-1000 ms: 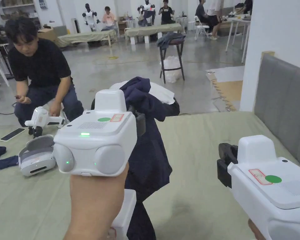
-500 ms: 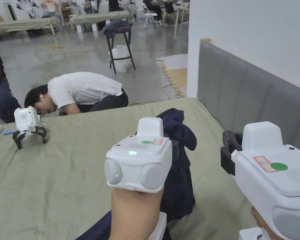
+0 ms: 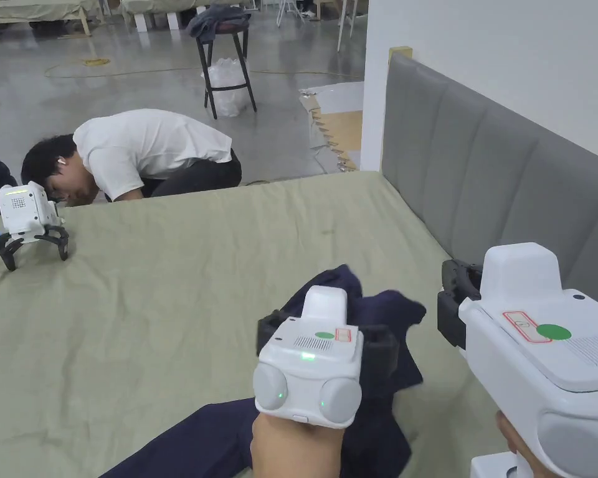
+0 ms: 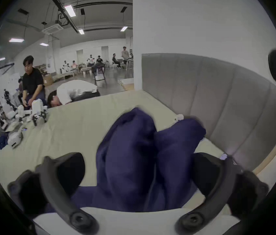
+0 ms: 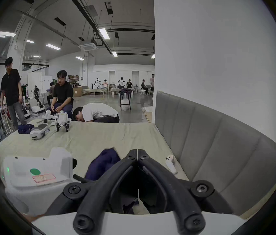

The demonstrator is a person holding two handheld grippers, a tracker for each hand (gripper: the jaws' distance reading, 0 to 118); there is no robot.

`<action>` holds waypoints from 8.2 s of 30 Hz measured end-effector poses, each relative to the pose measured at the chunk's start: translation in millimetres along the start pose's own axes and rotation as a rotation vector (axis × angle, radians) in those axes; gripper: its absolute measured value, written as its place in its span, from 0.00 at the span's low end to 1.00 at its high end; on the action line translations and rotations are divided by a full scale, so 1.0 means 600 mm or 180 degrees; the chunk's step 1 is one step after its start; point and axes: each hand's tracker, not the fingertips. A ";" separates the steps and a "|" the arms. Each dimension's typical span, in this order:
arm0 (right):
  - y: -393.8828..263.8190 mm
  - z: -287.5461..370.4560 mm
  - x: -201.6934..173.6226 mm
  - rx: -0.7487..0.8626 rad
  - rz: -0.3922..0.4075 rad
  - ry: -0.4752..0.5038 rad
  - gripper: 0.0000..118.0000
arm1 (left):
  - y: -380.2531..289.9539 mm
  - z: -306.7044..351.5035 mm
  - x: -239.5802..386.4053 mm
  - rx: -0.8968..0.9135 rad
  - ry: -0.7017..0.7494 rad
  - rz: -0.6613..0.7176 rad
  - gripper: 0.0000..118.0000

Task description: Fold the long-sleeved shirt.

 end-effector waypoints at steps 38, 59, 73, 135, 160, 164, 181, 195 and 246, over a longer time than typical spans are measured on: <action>-0.020 0.015 -0.187 0.0029 0.0308 0.0619 0.00 | -0.242 0.184 -0.560 -0.1198 0.1500 0.1021 0.89; -0.252 -0.083 -0.043 -0.1577 0.0222 0.0295 0.98 | -0.380 0.095 -0.499 -0.1929 0.1312 0.0725 0.05; -0.392 -0.216 -0.044 -0.2227 0.0568 0.0745 0.11 | -0.380 0.060 -0.473 -0.2248 0.1437 0.0225 0.05; 0.894 -0.369 -0.126 0.0857 0.0420 -0.0444 0.07 | 0.825 0.324 -0.858 0.1606 0.3554 0.0045 0.04; 0.387 -0.449 -0.082 -0.0534 0.0606 -0.0144 0.07 | 0.344 0.151 -0.806 -0.0036 0.2946 -0.0249 0.04; 0.238 -0.421 -0.059 -0.0928 0.0665 -0.0066 0.07 | 0.195 0.163 -0.739 -0.0465 0.2665 -0.0401 0.04; -0.234 -0.122 0.039 -0.2297 0.0678 0.0093 0.07 | -0.307 0.257 -0.577 -0.2076 0.1884 -0.0417 0.04; -0.281 -0.093 0.023 -0.2313 0.0980 0.0170 0.76 | -0.374 0.295 -0.541 -0.2187 0.1723 0.0043 0.73; -0.311 -0.579 0.098 -0.2179 -0.0051 0.0057 0.07 | 0.038 -0.233 -0.450 -0.0657 0.0729 0.0320 0.18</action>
